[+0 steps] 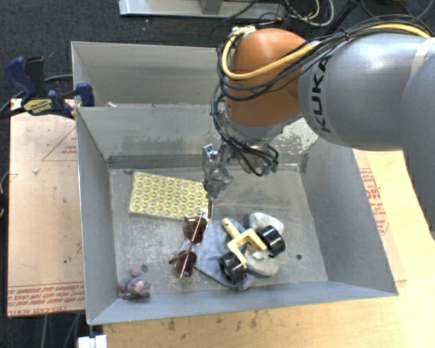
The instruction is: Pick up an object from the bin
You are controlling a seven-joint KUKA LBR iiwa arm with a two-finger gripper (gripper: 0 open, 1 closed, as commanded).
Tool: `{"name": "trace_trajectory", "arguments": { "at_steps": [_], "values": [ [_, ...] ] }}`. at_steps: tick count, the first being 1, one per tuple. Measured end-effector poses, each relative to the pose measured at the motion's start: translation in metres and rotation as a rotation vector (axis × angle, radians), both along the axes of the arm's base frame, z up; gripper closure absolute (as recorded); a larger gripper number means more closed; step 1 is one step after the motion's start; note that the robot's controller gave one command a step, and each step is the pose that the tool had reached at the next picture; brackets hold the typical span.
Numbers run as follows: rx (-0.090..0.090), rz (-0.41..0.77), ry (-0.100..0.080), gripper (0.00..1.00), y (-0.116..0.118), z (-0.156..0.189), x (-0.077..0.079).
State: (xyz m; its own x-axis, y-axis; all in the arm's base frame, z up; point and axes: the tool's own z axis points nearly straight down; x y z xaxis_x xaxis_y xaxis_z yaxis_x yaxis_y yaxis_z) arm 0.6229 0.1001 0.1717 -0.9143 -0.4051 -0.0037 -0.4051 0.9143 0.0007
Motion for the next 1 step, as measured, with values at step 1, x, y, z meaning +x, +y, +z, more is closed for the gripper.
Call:
{"name": "trace_trajectory", "arguments": {
  "at_steps": [1],
  "values": [
    [0.000,0.000,0.000,1.00,0.0000,0.0000,0.0000]
  ]
}}
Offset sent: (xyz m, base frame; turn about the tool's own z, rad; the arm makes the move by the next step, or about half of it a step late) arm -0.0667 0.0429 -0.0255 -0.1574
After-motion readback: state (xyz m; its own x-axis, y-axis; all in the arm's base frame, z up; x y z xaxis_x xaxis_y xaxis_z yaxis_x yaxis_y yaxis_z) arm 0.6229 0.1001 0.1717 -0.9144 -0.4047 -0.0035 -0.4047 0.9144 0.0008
